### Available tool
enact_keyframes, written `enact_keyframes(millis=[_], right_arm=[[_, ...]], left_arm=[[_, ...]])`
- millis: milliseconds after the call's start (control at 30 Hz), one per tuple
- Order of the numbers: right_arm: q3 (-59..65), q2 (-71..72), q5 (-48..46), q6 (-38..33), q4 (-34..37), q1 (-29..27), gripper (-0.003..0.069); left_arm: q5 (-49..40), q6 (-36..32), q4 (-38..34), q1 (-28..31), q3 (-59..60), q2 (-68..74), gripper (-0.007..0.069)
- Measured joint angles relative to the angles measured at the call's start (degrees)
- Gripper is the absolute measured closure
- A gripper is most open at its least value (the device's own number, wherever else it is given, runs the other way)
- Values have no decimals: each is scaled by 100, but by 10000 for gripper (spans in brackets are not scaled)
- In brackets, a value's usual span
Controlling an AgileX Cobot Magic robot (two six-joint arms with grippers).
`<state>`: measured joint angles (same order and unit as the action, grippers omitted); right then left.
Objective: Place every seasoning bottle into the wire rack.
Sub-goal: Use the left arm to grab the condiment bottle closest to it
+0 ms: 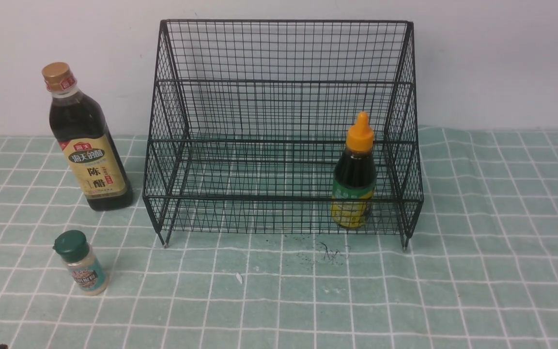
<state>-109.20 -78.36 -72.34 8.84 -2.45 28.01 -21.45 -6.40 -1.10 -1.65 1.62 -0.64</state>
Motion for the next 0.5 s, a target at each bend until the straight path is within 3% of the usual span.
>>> enact_keyframes(millis=[100,233,333,400,500], right_arm=[[580,1296,6,205,-323,0,614],[1798,2803,276,344,-481,0,662],[3407,4346,1502,394,-545,0,670],[5030,5696,3039,400,-576,0,670],[6459,6790,4368,536,-576,0,670]], left_arm=[[0,0,0,0,0,0,631],[0,0,0,0,0,0,631],[0,0,0,0,0,0,631],[0,0,0,0,0,0,631],[0,0,0,0,0,0,631]])
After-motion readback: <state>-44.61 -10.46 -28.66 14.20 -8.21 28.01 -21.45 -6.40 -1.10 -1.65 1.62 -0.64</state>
